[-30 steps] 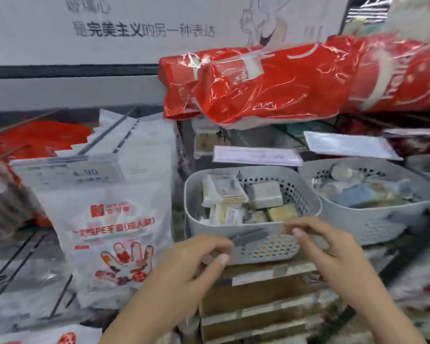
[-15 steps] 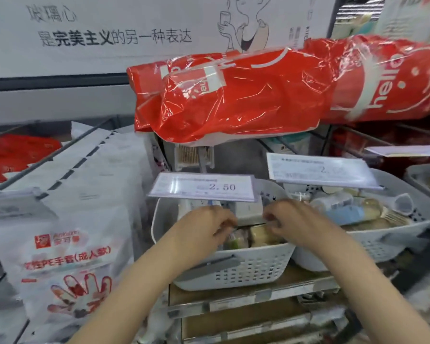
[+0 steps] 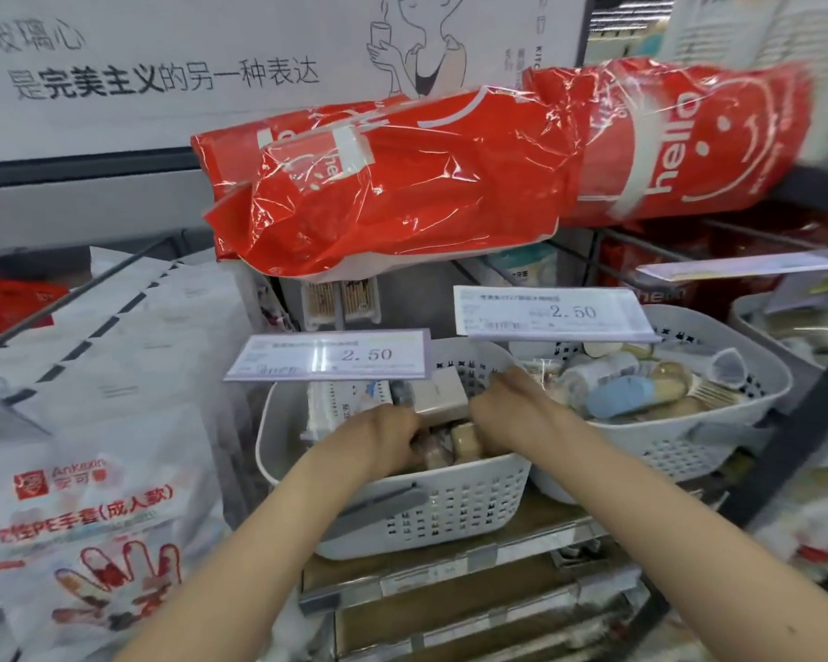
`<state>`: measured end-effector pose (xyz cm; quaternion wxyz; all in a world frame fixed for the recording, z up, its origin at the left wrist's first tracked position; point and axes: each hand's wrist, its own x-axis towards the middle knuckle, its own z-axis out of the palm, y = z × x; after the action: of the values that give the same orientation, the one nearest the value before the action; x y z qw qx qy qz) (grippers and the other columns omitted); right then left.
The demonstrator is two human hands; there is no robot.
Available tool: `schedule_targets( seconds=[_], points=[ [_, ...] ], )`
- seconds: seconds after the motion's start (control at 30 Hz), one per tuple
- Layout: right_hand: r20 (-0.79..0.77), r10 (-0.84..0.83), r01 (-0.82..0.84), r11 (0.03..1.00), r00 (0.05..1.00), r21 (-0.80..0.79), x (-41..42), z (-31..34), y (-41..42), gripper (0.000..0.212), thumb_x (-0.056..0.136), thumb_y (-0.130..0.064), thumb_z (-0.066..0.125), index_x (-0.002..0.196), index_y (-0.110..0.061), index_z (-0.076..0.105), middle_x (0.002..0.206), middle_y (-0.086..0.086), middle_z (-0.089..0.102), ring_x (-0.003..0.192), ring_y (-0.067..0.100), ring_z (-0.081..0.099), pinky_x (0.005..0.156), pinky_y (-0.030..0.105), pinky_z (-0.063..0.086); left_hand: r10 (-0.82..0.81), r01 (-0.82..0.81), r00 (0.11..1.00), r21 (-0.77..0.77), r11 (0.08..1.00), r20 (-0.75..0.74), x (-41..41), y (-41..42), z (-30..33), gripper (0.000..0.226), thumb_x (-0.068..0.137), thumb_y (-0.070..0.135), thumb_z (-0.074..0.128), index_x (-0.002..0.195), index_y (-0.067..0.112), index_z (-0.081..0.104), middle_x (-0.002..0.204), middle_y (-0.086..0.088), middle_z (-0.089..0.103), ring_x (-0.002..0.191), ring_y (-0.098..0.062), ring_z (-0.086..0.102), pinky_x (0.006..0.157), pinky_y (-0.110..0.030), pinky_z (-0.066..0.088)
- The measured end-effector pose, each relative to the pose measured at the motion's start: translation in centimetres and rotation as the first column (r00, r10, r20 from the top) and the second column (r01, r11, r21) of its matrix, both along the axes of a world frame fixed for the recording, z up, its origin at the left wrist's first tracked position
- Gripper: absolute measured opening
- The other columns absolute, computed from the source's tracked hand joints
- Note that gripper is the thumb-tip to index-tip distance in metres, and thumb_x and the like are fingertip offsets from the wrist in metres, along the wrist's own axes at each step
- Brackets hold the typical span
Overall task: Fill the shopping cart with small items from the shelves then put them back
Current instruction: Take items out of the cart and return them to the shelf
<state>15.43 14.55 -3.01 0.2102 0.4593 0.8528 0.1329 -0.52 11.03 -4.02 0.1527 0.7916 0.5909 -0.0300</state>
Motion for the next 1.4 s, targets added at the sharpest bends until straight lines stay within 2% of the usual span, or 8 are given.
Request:
schedule_targets(
  seconds=[0.13, 0.23, 0.37, 0.47, 0.77, 0.9, 1.27, 1.4],
  points=[
    [-0.159, -0.003, -0.002, 0.999, 0.987, -0.033, 0.3, 0.9, -0.1, 0.013, 0.088, -0.023, 0.058, 0.092, -0.013, 0.065, 0.101, 0.007, 0.069, 0.09, 0.023, 0.061, 0.076, 0.028, 0.042, -0.004, 0.004, 1.0, 0.01, 1.0, 0.022, -0.2, -0.1, 0.0, 0.029, 0.089, 0.031, 0.056, 0.115, 0.021, 0.062, 0.11, -0.005, 0.066, 0.096, -0.021, 0.061, 0.087, -0.035, 0.051],
    [-0.445, -0.09, 0.044, 0.993, 0.891, -0.113, 1.4, 2.9, -1.1, 0.036, 0.076, -0.042, 0.068, 0.094, -0.013, 0.057, 0.092, 0.004, 0.065, 0.075, 0.02, 0.051, 0.06, 0.027, 0.04, -0.038, 0.039, 0.999, 0.029, 0.999, -0.014, 0.0, 0.0, 0.1, 0.029, 0.089, 0.028, 0.055, 0.117, 0.021, 0.059, 0.107, -0.005, 0.065, 0.096, -0.023, 0.06, 0.086, -0.035, 0.051],
    [-0.807, -0.204, 0.172, 0.977, 0.555, -0.129, 3.0, 2.7, -3.4, 0.044, 0.074, -0.044, 0.069, 0.107, -0.02, 0.051, 0.095, -0.002, 0.059, 0.085, 0.017, 0.052, 0.067, 0.031, 0.04, -0.089, 0.088, 0.993, -0.017, 0.996, -0.076, 0.2, 0.6, -0.8, 0.028, 0.094, 0.027, 0.048, 0.121, 0.021, 0.054, 0.111, -0.007, 0.063, 0.097, -0.025, 0.06, 0.088, -0.039, 0.05],
    [-0.953, -0.106, 0.253, 0.967, 0.284, -0.032, 2.6, -0.1, -4.2, 0.045, 0.073, -0.036, 0.073, 0.111, -0.021, 0.054, 0.101, -0.005, 0.061, 0.091, 0.014, 0.054, 0.068, 0.027, 0.033, -0.115, 0.113, 0.988, -0.02, 0.993, -0.104, 0.6, 0.9, -0.9, 0.031, 0.098, 0.026, 0.046, 0.129, 0.021, 0.048, 0.115, -0.007, 0.061, 0.104, -0.028, 0.059, 0.092, -0.041, 0.048],
    [-0.991, -0.039, 0.288, 0.958, 0.129, 0.0, 2.1, -2.1, -4.0, 0.063, 0.068, -0.035, 0.08, 0.124, -0.024, 0.052, 0.12, -0.006, 0.059, 0.112, 0.013, 0.053, 0.089, 0.028, 0.042, -0.175, 0.197, 0.97, 0.122, 0.973, -0.171, 1.0, 0.4, -0.2, 0.042, 0.095, 0.022, 0.048, 0.136, 0.019, 0.04, 0.116, -0.014, 0.061, 0.106, -0.03, 0.059, 0.082, -0.033, 0.045],
    [-0.999, -0.002, 0.293, 0.956, 0.033, 0.008, 2.1, -2.5, -4.1, 0.06, 0.07, -0.033, 0.082, 0.122, -0.022, 0.054, 0.117, -0.008, 0.058, 0.109, 0.008, 0.05, 0.09, 0.025, 0.042, -0.104, 0.129, 0.982, 0.157, 0.979, -0.158, 0.9, 0.1, 0.1, 0.022, 0.093, 0.024, 0.05, 0.11, 0.012, 0.047, 0.106, -0.013, 0.061, 0.098, -0.029, 0.059, 0.076, -0.033, 0.045],
    [-0.995, 0.103, 0.313, 0.945, -0.014, 0.094, 1.9, -2.8, -4.4, 0.054, 0.077, -0.028, 0.076, 0.126, -0.02, 0.055, 0.114, -0.013, 0.053, 0.112, 0.011, 0.048, 0.095, 0.031, 0.043, -0.086, 0.096, 0.993, 0.139, 0.986, -0.074, 0.4, -0.1, 0.2, 0.023, 0.09, 0.023, 0.052, 0.111, 0.012, 0.055, 0.109, -0.009, 0.061, 0.099, -0.025, 0.059, 0.08, -0.031, 0.047],
    [-0.989, 0.138, 0.324, 0.939, -0.049, 0.115, 1.9, -3.0, -4.5, 0.055, 0.079, -0.023, 0.076, 0.13, -0.022, 0.052, 0.115, -0.013, 0.052, 0.112, 0.007, 0.047, 0.091, 0.014, 0.038, -0.028, -0.027, 0.977, 0.251, 0.968, 0.212, 0.0, 0.0, 0.2, 0.039, 0.079, 0.033, 0.07, 0.109, 0.015, 0.054, 0.101, -0.003, 0.066, 0.093, -0.02, 0.062, 0.078, -0.032, 0.051]
  ],
)
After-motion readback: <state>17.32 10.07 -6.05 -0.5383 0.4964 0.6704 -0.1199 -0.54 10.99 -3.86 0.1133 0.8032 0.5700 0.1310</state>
